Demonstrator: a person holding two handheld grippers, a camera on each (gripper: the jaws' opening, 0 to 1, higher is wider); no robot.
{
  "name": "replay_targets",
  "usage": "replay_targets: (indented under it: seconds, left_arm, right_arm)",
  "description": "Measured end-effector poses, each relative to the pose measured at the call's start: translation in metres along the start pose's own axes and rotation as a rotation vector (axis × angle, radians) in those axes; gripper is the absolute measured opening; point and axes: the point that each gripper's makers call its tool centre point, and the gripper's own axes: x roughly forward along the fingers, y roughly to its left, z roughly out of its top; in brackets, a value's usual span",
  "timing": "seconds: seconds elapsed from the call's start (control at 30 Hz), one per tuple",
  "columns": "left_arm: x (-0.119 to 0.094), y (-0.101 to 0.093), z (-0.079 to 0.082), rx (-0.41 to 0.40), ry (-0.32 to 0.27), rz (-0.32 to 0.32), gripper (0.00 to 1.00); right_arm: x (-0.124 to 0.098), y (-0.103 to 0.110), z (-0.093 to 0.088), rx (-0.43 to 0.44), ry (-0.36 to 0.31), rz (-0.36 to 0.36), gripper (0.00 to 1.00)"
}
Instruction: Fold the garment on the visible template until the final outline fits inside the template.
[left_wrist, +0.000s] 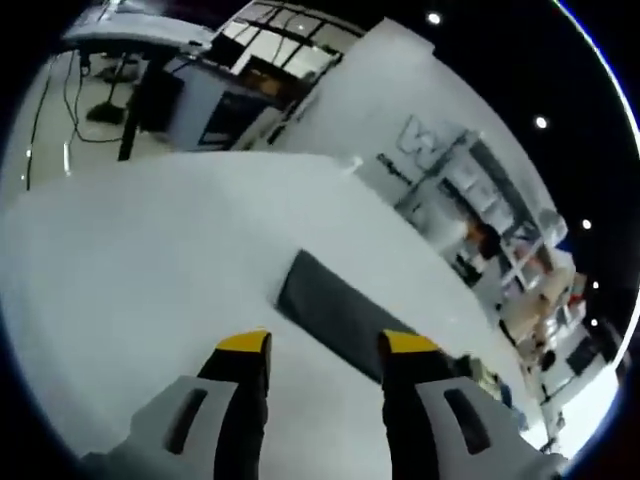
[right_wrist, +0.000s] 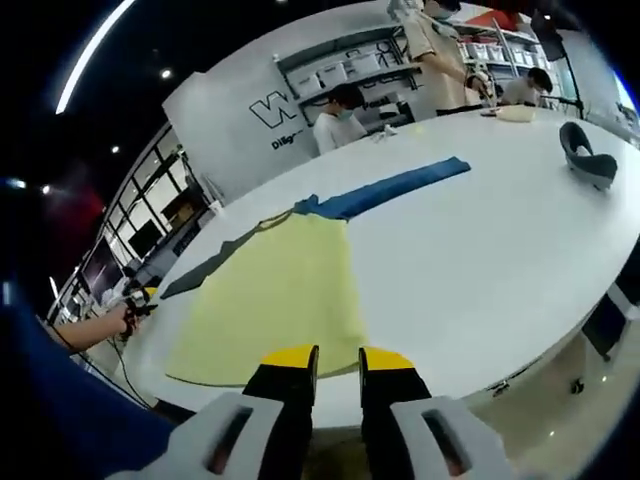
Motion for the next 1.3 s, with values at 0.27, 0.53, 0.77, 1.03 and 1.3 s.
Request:
replay_targets:
  seconds: [0.27, 0.53, 0.77, 1.03, 1.3]
  left_arm:
    - [0.015, 0.000, 0.009, -0.024, -0.009, -0.023, 0.35]
    - [0.032, -0.007, 0.015, -0.033, -0.007, -0.040, 0.29]
    - [0.045, 0.002, 0.018, 0.026, 0.009, -0.015, 0.16]
    - [0.041, -0.002, 0.019, 0.075, 0.011, -0.007, 0.00]
    - [0.023, -0.070, 0.036, 0.187, -0.018, -0.180, 0.00]
  right_arm:
    - [-0.004, 0.007, 0.000, 0.018, -0.006, -0.029, 0.11]
    - [-0.008, 0.011, 0.003, 0.026, -0.014, -0.051, 0.09]
    - [-0.007, 0.016, 0.001, 0.029, -0.012, -0.050, 0.09]
    - [-0.006, 0.013, 0.000, 0.041, -0.022, -0.044, 0.08]
    - [0.000, 0.017, -0.005, 0.056, -0.018, -0.008, 0.07]
